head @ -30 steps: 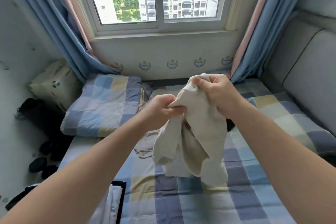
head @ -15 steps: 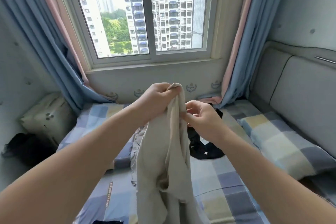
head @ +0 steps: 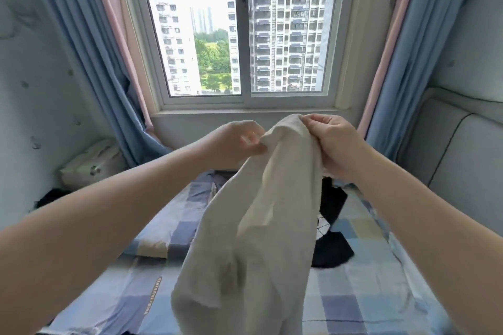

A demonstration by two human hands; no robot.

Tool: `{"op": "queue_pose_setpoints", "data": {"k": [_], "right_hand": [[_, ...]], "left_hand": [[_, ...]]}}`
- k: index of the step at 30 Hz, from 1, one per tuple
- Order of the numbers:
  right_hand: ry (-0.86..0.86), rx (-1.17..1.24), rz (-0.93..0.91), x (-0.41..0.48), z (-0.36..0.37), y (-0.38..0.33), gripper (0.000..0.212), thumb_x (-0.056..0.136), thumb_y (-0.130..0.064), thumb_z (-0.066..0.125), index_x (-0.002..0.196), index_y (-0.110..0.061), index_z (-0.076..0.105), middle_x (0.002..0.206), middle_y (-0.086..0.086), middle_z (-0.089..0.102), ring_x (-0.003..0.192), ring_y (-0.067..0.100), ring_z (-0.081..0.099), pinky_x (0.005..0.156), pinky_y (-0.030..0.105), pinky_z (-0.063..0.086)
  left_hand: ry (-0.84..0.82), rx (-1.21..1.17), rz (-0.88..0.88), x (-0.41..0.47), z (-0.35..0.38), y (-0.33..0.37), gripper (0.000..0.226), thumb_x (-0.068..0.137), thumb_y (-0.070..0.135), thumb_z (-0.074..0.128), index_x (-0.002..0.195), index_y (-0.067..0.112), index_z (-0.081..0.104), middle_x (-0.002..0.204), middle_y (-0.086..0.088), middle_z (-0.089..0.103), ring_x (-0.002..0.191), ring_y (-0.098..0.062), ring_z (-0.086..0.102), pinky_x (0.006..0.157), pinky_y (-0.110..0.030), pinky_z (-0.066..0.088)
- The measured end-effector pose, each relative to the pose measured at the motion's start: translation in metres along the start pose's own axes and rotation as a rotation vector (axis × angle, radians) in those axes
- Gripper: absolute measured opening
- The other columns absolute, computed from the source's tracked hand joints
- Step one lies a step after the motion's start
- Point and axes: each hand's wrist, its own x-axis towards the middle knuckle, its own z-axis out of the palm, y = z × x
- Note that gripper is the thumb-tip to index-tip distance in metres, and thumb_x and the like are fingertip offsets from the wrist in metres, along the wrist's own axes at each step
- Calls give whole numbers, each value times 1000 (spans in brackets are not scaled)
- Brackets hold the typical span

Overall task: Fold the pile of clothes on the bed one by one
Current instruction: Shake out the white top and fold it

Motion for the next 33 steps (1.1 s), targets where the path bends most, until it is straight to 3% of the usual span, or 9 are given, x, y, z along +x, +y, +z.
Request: {"op": "queue_pose_setpoints", "data": {"k": [2,6,11,16,20,22,27,30,33], "right_hand": [[-34,9,1,3,-11,-6,31,100,-20,60,74,-18,78,78,10,71,68,22,65,72,39,55],[-61,-18,10,6,-42,-2,27,100,-17,59,81,-14,78,80,10,71,68,21,66,69,34,56],[-55,-128,98,3,-80,31,9,92,-20,71,87,-13,75,74,4,69,63,15,61,56,25,52],[-150,-174,111,-12,-86,58,14,87,-27,76,87,-13,76,74,2,69,63,12,60,57,23,49],[-296,-256,81,-27,-103,67,25,80,-32,82,87,-11,71,74,-2,65,64,10,61,56,20,48],[-289,-306,101,-33,-110,81,12,84,-18,82,87,-11,72,77,-3,70,70,10,66,62,23,52],[-220,-561,210,-42,-129,147,8,89,-29,73,90,-22,76,90,-1,77,90,19,73,88,47,58],[-235,-448,268,-50,-125,160,11,99,-19,64,96,-18,75,90,-5,78,84,9,73,84,41,57],[-217,-303,241,-49,-110,145,19,100,-19,61,101,-6,74,98,11,77,86,19,72,86,44,57]], "left_hand": [[-72,-247,15,2,28,17,5,95,21,70,95,24,66,83,21,67,76,-1,62,73,-19,47],[-40,-573,-132,-1,70,42,27,104,11,54,81,10,68,70,13,66,66,-3,59,65,-18,49],[-5,-735,-265,-3,70,48,19,103,14,53,105,2,69,86,-8,62,73,-17,56,64,-27,46],[-206,-791,-347,-11,78,58,14,95,24,65,91,11,66,77,-2,62,62,-14,59,52,-21,47],[-47,-865,-310,4,89,65,25,101,29,60,91,8,70,79,-6,69,65,-17,65,58,-26,53],[-17,-858,-296,12,98,72,27,101,30,59,86,10,70,77,-6,67,65,-19,63,61,-28,52],[161,-851,-316,18,97,74,31,102,32,59,79,13,66,72,-5,62,63,-20,58,64,-32,49],[346,-737,-417,16,80,51,33,101,33,60,75,15,65,70,-5,61,66,-22,58,67,-36,50],[365,-550,-526,15,73,23,21,99,28,64,82,17,66,84,-7,65,81,-24,59,74,-37,47]]}}
